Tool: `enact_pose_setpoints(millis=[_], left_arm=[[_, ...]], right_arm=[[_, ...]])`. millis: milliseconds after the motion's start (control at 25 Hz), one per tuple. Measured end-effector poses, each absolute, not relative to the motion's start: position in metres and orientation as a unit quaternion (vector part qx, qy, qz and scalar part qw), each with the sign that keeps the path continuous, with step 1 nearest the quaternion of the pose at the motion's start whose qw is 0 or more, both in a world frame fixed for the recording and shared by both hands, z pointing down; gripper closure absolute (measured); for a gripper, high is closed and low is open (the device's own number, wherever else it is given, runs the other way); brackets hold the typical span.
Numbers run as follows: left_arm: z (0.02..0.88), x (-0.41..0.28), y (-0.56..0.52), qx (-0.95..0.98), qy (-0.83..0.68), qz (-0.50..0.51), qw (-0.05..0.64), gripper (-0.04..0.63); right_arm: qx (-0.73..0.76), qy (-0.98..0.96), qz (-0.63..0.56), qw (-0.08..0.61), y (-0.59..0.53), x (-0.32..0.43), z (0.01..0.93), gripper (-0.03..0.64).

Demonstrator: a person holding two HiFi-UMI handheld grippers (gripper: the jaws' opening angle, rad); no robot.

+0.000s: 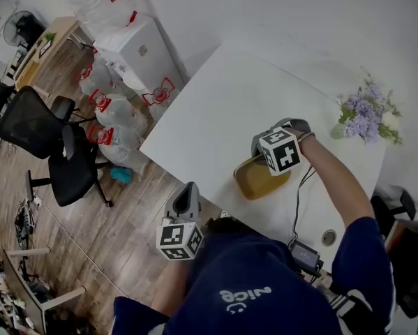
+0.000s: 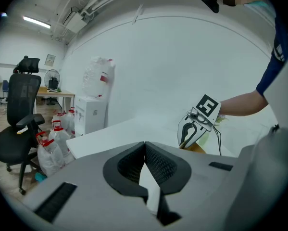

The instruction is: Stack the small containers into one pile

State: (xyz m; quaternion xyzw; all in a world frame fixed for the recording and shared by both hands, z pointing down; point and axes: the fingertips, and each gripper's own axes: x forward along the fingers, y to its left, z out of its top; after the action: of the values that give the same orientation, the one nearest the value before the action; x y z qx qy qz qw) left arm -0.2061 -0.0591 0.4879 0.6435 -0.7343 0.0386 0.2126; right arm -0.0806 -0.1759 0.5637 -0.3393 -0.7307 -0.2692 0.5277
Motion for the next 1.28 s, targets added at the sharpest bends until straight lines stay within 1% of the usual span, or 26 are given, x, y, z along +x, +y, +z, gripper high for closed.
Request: enact_pose_setpoints(millis=[200,400,440,520,560,680,760,880,1280], left_arm=[[0.490,-0.204,-0.066,0.649,-0.728,0.041,0.215,0.577],[0.492,-0.201,-0.071,0.655,-0.722,0.041,0.217,0.577],[0.492,-0.201,-0.072,0.656,-0.722,0.040,0.217,0.577],[0.491,-0.201,-0.073,0.658,-0.721,0.039,0.216,0.577],[0.491,-0.201,-0.074,0.658,-0.720,0.039,0.216,0.577],[0.493,-0.203,-0.073,0.660,-0.719,0.040,0.217,0.577],[0.494,-0.204,-0.074,0.661,-0.717,0.041,0.217,0.577],[0.494,-0.204,-0.075,0.665,-0.714,0.041,0.217,0.577],[0.497,-0.207,-0.074,0.664,-0.713,0.041,0.222,0.577]], right_arm=[[-0.330,-0.737,-0.271,0.523,-0.177,-0.082,0.566,0.560],[-0.303,-0.736,-0.238,0.557,-0.180,-0.079,0.573,0.557],[-0.301,-0.737,-0.232,0.559,-0.181,-0.079,0.572,0.547],[-0.295,-0.740,-0.224,0.562,-0.183,-0.078,0.570,0.437],[-0.291,-0.742,-0.220,0.562,-0.184,-0.078,0.569,0.434],[-0.289,-0.750,-0.225,0.551,-0.183,-0.080,0.564,0.439],[-0.294,-0.748,-0.243,0.543,-0.181,-0.081,0.563,0.551],[-0.304,-0.734,-0.254,0.552,-0.180,-0.079,0.565,0.560],[-0.342,-0.696,-0.222,0.591,-0.172,-0.074,0.572,0.563]])
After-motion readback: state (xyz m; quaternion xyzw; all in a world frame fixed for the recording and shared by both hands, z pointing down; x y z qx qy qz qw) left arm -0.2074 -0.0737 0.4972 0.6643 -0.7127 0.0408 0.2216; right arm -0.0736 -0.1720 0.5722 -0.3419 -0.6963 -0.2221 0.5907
